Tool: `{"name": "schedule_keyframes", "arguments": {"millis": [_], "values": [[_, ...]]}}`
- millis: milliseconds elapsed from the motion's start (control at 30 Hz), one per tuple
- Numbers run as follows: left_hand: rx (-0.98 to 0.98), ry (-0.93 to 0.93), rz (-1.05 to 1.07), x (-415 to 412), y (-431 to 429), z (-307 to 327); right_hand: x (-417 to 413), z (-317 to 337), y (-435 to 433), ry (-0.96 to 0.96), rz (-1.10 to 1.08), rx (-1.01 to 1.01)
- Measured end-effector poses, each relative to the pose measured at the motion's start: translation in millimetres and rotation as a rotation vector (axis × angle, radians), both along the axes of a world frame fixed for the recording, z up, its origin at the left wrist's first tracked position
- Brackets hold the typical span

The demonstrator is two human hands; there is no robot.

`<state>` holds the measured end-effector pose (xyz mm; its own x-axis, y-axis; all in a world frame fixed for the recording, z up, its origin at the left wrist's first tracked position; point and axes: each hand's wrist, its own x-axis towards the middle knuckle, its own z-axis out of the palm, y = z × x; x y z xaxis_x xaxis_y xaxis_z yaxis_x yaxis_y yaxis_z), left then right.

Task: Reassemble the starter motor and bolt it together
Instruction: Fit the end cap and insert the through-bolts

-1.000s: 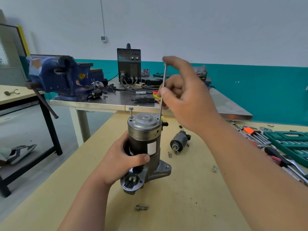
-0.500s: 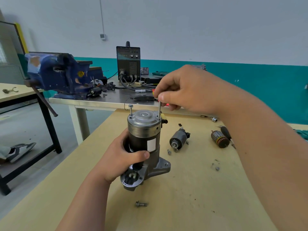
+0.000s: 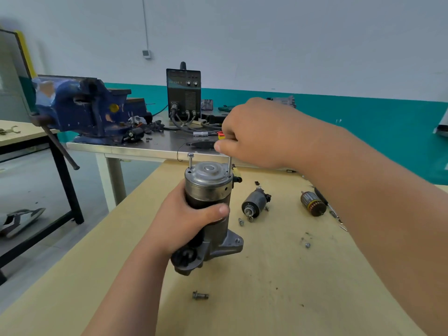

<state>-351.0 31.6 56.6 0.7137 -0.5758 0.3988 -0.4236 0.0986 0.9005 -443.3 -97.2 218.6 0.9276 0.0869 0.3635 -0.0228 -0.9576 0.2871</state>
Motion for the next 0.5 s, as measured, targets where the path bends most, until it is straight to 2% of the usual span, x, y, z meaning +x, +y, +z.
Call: {"name": "schedule_keyframes", "arguments": {"millis": [67, 133, 233, 367, 500], "values": [[-0.003, -0.036, 0.131, -4, -5, 7, 4, -3, -1, -0.030, 0.016, -0.013], [0.019, -0.062, 0.177, -2, -4, 13, 7, -3, -4, -0.029, 0.028, 0.000], [0.026, -0.005, 0.087, 5, -1, 16, 6, -5, -14, 0.017, 0.106, 0.137], [0.006, 0.064, 0.027, 2, -7, 17, 6, -28, -12, -0.143, 0.257, 0.320], [-0.063, 0.070, 0.045, 1, -12, 13, 6, -49, -6, -0.111, 0.310, 0.297]]}}
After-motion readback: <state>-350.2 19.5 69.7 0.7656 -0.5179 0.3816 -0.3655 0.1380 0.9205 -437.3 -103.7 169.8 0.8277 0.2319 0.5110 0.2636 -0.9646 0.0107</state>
